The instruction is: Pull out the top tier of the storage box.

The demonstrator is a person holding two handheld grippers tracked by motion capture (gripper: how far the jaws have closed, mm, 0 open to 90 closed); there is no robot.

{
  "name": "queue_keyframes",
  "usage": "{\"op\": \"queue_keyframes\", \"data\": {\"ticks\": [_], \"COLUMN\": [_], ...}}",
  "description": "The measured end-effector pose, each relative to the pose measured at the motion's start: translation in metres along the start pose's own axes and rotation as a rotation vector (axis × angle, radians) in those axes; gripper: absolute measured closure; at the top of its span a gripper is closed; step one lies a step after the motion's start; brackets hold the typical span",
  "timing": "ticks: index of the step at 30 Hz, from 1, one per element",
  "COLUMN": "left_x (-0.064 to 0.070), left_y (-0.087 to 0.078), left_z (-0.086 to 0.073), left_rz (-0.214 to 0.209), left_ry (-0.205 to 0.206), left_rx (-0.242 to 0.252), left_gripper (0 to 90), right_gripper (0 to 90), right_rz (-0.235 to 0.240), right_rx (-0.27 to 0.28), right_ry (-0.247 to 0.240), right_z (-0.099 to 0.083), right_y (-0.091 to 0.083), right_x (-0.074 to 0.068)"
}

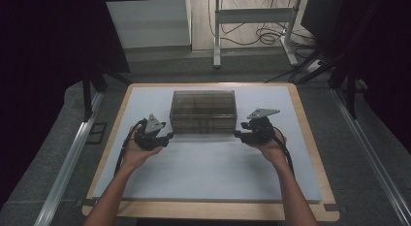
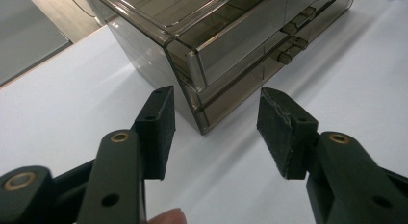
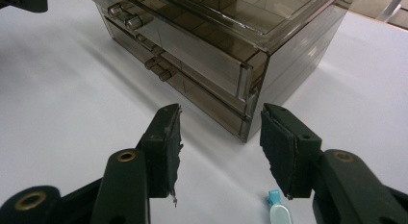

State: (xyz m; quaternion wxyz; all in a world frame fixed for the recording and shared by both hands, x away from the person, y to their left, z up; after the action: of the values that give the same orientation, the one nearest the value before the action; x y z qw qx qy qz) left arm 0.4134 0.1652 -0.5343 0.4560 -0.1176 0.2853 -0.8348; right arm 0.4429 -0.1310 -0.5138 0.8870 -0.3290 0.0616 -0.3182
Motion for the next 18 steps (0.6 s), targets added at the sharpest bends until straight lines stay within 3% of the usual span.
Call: {"op": "queue_keyframes", "data": {"ticks": [18], "left_x": [0.005], "left_y": [0.002], "left_z": [0.012], "left_rz": [-0.003], "left_ry": [0.030], "left_rx": [0.003], "left_gripper": [54.1], "right_gripper": [53.7], "right_rz": [-0.011], "right_rx": [-0.004], "right_ry": [-0.012], "right_z": [0.006], "right_y": [0.010], "right_x": [0.006]}}
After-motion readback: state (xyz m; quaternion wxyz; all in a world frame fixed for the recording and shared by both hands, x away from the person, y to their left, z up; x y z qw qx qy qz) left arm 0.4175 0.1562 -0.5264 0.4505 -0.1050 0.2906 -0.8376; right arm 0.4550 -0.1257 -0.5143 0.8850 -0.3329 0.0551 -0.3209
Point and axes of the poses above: each handheld gripper's, and its own axes: y roughly forward along the jaws, z roughly out of its top, x roughly to its right, the point moved 8 cm from there along y, roughly forward along the jaws, and after that the axes turned 8 degrees about -y, right-handed, at the moved point
